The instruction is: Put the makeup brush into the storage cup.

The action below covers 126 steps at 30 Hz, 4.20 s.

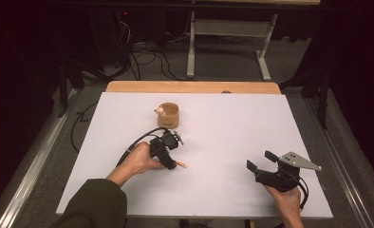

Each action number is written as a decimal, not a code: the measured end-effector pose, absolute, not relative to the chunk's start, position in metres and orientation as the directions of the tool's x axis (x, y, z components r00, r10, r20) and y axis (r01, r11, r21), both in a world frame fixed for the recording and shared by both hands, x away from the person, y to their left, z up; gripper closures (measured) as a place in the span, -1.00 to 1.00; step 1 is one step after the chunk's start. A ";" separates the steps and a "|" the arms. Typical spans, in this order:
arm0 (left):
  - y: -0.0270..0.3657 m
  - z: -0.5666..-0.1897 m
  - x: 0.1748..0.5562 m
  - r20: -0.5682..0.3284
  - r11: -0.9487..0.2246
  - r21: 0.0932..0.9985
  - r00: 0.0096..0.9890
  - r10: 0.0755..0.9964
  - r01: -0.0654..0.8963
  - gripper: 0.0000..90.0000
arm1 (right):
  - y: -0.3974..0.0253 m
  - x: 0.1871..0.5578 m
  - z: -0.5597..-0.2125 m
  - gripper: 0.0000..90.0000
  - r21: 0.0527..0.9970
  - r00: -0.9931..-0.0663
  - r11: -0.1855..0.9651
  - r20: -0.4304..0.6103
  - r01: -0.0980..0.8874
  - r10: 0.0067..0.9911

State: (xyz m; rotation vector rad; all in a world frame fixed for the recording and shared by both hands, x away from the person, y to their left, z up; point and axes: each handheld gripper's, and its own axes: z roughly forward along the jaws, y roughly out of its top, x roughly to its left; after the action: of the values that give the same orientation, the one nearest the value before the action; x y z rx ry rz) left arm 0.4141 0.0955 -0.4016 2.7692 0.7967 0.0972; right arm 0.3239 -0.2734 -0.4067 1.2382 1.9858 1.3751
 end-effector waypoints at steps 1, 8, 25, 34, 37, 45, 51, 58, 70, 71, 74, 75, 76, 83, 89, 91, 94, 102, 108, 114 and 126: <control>0.096 -0.401 0.414 -0.007 -0.819 0.262 0.850 0.527 0.510 -0.04 | -0.273 0.324 -0.407 -0.62 0.897 -0.513 0.113 0.138 0.428 0.847; 0.095 -0.401 0.413 -0.006 -0.822 0.253 0.850 0.526 0.510 0.08 | -0.273 0.324 -0.407 -0.62 0.897 -0.517 0.119 0.133 0.425 0.846; 0.091 -0.399 0.413 -0.017 -0.828 0.227 0.852 0.523 0.513 0.47 | -0.272 0.325 -0.408 -0.62 0.893 -0.518 0.120 0.137 0.433 0.844; 0.090 -0.398 0.413 -0.023 -0.828 0.220 0.851 0.525 0.516 0.64 | -0.272 0.325 -0.408 -0.62 0.892 -0.519 0.122 0.138 0.435 0.843; 0.090 -0.398 0.414 -0.024 -0.830 0.212 0.852 0.524 0.516 0.75 | -0.272 0.325 -0.408 -0.62 0.893 -0.520 0.122 0.137 0.433 0.843; 0.090 -0.398 0.414 -0.026 -0.834 0.208 0.855 0.518 0.512 0.81 | -0.272 0.325 -0.408 -0.62 0.893 -0.523 0.125 0.135 0.432 0.842; 0.088 -0.398 0.414 -0.018 -0.842 0.194 0.860 0.510 0.504 0.83 | -0.271 0.325 -0.408 -0.62 0.892 -0.519 0.122 0.138 0.435 0.843; 0.089 -0.398 0.415 -0.023 -0.839 0.199 0.858 0.513 0.507 0.84 | -0.272 0.325 -0.408 -0.62 0.893 -0.523 0.125 0.135 0.433 0.841; 0.094 -0.397 0.417 -0.058 -0.824 0.211 0.849 0.526 0.525 0.84 | -0.272 0.325 -0.408 -0.62 0.893 -0.521 0.122 0.137 0.434 0.843; 0.095 -0.397 0.418 -0.062 -0.818 0.215 0.843 0.534 0.533 0.84 | -0.272 0.325 -0.408 -0.62 0.892 -0.521 0.123 0.138 0.435 0.842; 0.097 -0.397 0.417 -0.065 -0.815 0.219 0.841 0.537 0.537 0.84 | -0.272 0.325 -0.408 -0.62 0.893 -0.524 0.127 0.134 0.432 0.841; 0.098 -0.397 0.417 -0.066 -0.814 0.221 0.841 0.536 0.537 0.84 | -0.272 0.325 -0.408 -0.62 0.893 -0.525 0.127 0.134 0.432 0.841; 0.098 -0.397 0.417 -0.068 -0.814 0.222 0.841 0.536 0.537 0.84 | -0.272 0.325 -0.408 -0.62 0.893 -0.524 0.127 0.134 0.432 0.841; 0.103 -0.396 0.417 -0.080 -0.804 0.243 0.837 0.541 0.543 0.84 | -0.271 0.325 -0.408 -0.62 0.892 -0.522 0.125 0.137 0.435 0.842; 0.107 -0.392 0.417 -0.081 -0.792 0.263 0.830 0.552 0.552 0.84 | -0.271 0.325 -0.408 -0.62 0.891 -0.523 0.125 0.137 0.435 0.842; 0.108 -0.391 0.417 -0.085 -0.788 0.269 0.829 0.553 0.553 0.84 | -0.271 0.325 -0.408 -0.62 0.891 -0.523 0.127 0.136 0.436 0.841; 0.109 -0.389 0.417 -0.089 -0.784 0.280 0.828 0.554 0.555 0.84 | -0.271 0.325 -0.408 -0.62 0.890 -0.523 0.128 0.136 0.438 0.841; 0.113 -0.383 0.415 -0.077 -0.770 0.320 0.825 0.560 0.552 0.84 | -0.270 0.325 -0.409 -0.62 0.889 -0.522 0.127 0.138 0.441 0.842; 0.117 -0.375 0.412 -0.061 -0.754 0.373 0.825 0.561 0.540 0.84 | -0.270 0.326 -0.409 -0.62 0.888 -0.526 0.132 0.135 0.440 0.840; 0.123 -0.368 0.410 -0.055 -0.721 0.433 0.815 0.577 0.540 0.84 | -0.268 0.327 -0.410 -0.62 0.886 -0.525 0.135 0.135 0.443 0.840; 0.127 -0.360 0.411 -0.059 -0.670 0.520 0.805 0.590 0.529 0.84 | -0.269 0.327 -0.409 -0.62 0.889 -0.525 0.134 0.132 0.438 0.841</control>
State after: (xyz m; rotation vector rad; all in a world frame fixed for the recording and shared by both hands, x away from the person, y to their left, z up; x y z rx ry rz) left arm 0.4113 0.1268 -0.3600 2.4632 0.8280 0.1538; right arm 0.3266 -0.2695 -0.4090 1.2297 2.0170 1.3600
